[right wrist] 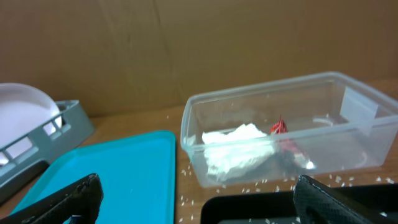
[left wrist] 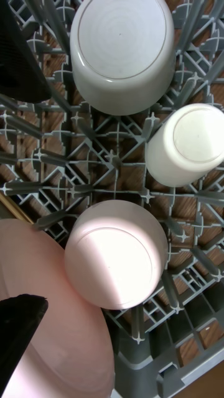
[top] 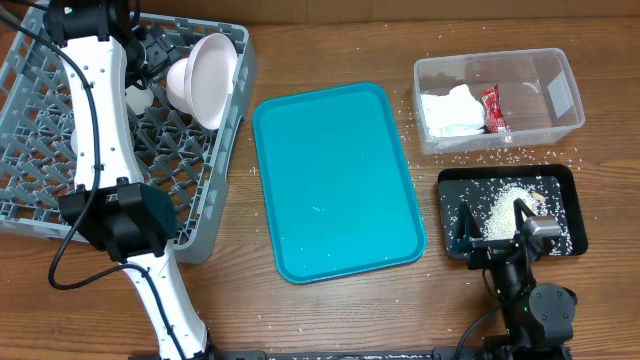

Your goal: Sort waste into correct bins and load items into the dishwasher

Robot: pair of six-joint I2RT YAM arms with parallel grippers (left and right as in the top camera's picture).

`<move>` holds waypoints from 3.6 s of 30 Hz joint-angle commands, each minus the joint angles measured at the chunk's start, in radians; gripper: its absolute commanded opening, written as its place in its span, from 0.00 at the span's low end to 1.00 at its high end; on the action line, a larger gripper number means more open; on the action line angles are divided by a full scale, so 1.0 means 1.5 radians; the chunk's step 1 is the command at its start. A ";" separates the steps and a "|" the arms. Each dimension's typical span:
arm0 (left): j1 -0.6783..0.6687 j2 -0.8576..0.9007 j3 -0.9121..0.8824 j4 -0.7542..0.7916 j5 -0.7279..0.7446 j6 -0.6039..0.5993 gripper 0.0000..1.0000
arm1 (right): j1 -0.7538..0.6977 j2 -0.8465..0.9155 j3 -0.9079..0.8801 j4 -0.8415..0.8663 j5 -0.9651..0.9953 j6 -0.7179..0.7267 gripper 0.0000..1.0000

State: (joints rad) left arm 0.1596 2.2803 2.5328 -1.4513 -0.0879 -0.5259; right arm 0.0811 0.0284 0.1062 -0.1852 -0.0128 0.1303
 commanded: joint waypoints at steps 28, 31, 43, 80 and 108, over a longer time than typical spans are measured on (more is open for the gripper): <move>0.003 -0.015 0.014 0.000 -0.008 -0.014 1.00 | -0.052 -0.017 -0.065 0.084 0.050 -0.122 1.00; 0.003 -0.015 0.014 0.000 -0.008 -0.014 1.00 | -0.052 -0.017 -0.065 0.072 0.050 -0.122 1.00; 0.003 -0.015 0.014 0.000 -0.008 -0.014 1.00 | -0.052 -0.017 -0.065 0.072 0.050 -0.122 1.00; -0.218 -0.511 -0.845 0.623 -0.023 0.474 1.00 | -0.052 -0.017 -0.065 0.072 0.050 -0.122 1.00; -0.211 -1.158 -1.495 0.957 -0.011 0.516 1.00 | -0.052 -0.017 -0.065 0.072 0.050 -0.122 1.00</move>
State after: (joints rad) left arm -0.1619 0.6399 0.3622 -0.0414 -0.1093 0.2214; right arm 0.0071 0.0147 0.0185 -0.0803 0.0563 -0.0525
